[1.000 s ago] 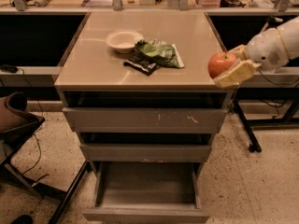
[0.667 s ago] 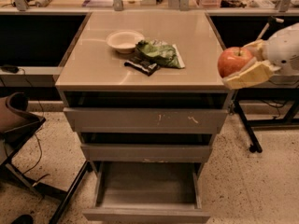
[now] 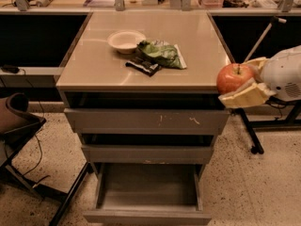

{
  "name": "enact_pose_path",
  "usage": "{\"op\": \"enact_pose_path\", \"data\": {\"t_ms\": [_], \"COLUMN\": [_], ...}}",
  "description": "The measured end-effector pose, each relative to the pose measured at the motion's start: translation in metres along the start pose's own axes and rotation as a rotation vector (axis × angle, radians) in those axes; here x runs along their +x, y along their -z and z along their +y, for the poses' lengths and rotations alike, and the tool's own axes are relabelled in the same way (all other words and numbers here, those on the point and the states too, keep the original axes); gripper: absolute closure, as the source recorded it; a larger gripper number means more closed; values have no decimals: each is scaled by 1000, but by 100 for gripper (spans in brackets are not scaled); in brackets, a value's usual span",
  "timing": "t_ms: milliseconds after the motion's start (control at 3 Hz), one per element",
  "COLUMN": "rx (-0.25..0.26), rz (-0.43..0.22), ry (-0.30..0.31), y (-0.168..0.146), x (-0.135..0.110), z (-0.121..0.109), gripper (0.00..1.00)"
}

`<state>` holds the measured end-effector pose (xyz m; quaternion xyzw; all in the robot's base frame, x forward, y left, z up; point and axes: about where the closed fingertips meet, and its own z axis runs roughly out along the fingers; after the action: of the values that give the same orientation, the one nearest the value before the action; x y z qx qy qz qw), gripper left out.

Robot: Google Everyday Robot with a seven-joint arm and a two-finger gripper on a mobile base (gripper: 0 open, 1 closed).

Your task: Place apple into bottom drawer

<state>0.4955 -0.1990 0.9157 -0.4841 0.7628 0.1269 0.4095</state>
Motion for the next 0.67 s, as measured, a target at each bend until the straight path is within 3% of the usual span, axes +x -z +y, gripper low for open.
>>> {"op": "enact_pose_path", "data": {"t_ms": [667], "rx": [-14], "rz": [1], "ry": [6], "y": [-18], "x": [1], "z": [6], "gripper": [100]}}
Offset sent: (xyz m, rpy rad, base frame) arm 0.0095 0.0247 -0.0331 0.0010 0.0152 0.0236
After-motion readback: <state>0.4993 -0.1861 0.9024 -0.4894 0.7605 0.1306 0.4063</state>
